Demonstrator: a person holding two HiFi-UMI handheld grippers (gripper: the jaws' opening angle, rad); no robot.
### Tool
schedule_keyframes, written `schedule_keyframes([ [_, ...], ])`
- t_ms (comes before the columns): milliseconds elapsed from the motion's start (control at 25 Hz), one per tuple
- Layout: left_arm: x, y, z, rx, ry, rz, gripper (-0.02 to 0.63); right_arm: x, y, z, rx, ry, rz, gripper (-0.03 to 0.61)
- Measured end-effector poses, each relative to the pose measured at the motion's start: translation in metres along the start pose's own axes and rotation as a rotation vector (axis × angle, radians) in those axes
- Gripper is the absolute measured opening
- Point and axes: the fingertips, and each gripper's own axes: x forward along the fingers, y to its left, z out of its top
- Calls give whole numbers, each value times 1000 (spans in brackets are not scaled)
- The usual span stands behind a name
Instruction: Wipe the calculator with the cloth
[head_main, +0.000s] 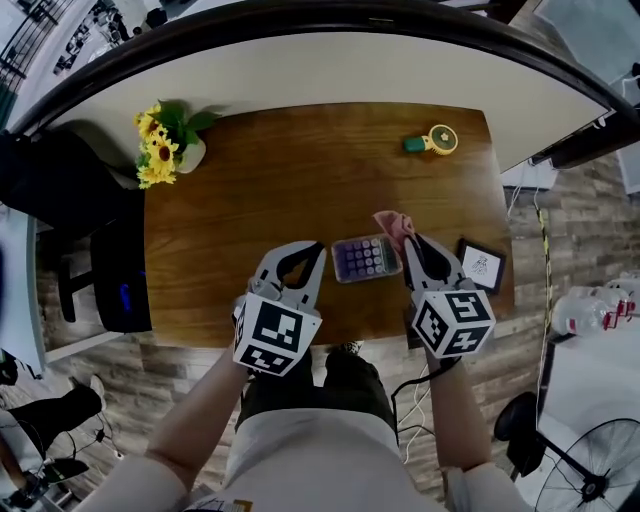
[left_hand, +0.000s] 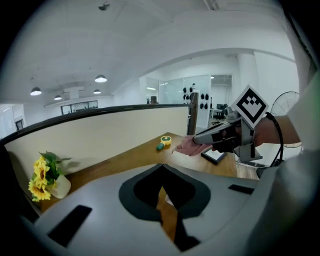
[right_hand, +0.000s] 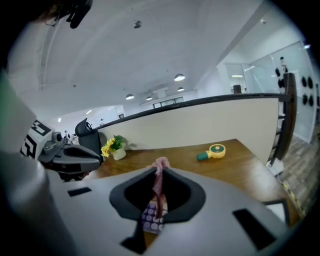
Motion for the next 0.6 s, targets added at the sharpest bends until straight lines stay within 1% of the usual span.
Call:
schedule_keyframes([
  [280,38,-8,-50,-57,45,-39,3,27,-14,-49,14,60,-11,38],
  [320,44,-10,-55,-66,42,-52,3,30,-15,-55,15,67,-9,38],
  [480,64,-28,-65,-129,5,-151,3,41,-17,-72,13,90,-1,38],
  [600,81,-36,-80,-128,34,-175,3,52,-21,-85,8,115,-7,38],
])
